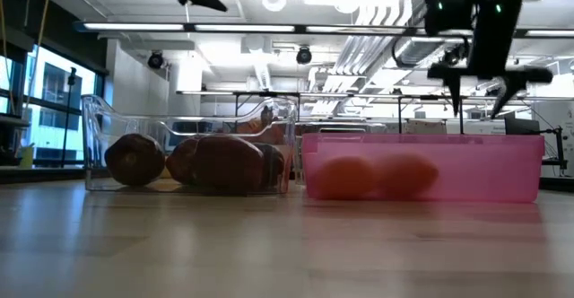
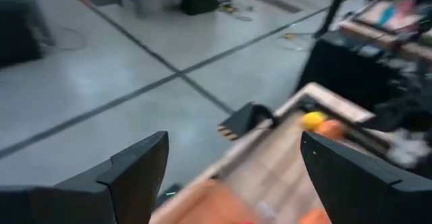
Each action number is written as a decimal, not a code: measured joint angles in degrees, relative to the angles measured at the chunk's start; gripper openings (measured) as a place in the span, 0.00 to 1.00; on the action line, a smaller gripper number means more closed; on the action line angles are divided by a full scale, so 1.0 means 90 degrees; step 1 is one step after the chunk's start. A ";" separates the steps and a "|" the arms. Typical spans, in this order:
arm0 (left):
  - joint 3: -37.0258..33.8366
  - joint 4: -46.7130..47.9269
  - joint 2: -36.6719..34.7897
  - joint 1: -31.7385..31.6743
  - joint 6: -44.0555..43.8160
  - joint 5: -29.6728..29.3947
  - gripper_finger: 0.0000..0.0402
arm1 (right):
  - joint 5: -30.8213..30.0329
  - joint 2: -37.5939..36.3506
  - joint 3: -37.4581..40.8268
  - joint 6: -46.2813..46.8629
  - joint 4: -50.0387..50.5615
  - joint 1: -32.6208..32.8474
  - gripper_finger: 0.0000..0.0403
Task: Sort produce into baskets
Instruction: Put the potato into the top transparent bin, then put the lemon into the pink bin
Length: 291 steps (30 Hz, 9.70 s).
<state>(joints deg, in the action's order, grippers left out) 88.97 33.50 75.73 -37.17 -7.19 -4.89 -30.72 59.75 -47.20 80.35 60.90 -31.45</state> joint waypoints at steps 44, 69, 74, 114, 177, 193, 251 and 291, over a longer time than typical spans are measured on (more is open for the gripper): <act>-0.0008 0.0731 -0.0190 -0.0702 0.0365 0.0424 0.81 | -0.0051 0.0145 0.1375 0.0138 -0.3601 -0.0128 0.71; -0.0008 0.0789 -0.0190 -0.0702 0.0484 0.0424 0.81 | 0.1092 0.0143 0.1375 0.3817 -0.3313 -0.0300 0.87; -0.0008 0.0854 -0.0189 -0.0702 0.0491 0.0424 0.81 | 0.0588 0.0148 0.1375 0.5231 -0.2464 -0.0300 0.87; -0.0008 0.0870 -0.0188 -0.0700 0.0258 0.0278 0.81 | 0.2439 0.2102 0.1353 0.2881 -0.2929 -0.2255 0.87; -0.0008 0.1107 -0.0188 -0.0702 0.0088 0.0278 0.81 | 0.1474 0.2859 -0.0408 -0.3082 -0.1059 -0.3076 0.87; -0.0008 0.1110 -0.0188 -0.0702 0.0082 0.0278 0.81 | 0.1576 0.2840 0.0627 -0.2447 -0.1480 -0.2879 0.87; -0.0008 0.1163 -0.0331 -0.0707 -0.0193 -0.0405 0.81 | 0.2481 0.2432 -0.1122 -0.4370 -0.4744 -0.0468 0.62; -0.0532 0.3625 0.2132 -0.1817 -0.0404 -0.0996 0.81 | 0.4555 0.3390 -0.1137 -0.3687 -0.7186 -0.0509 0.76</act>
<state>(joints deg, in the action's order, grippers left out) 84.18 66.12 94.92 -53.52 -10.82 -13.86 10.27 90.26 -57.43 47.17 -3.77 -36.03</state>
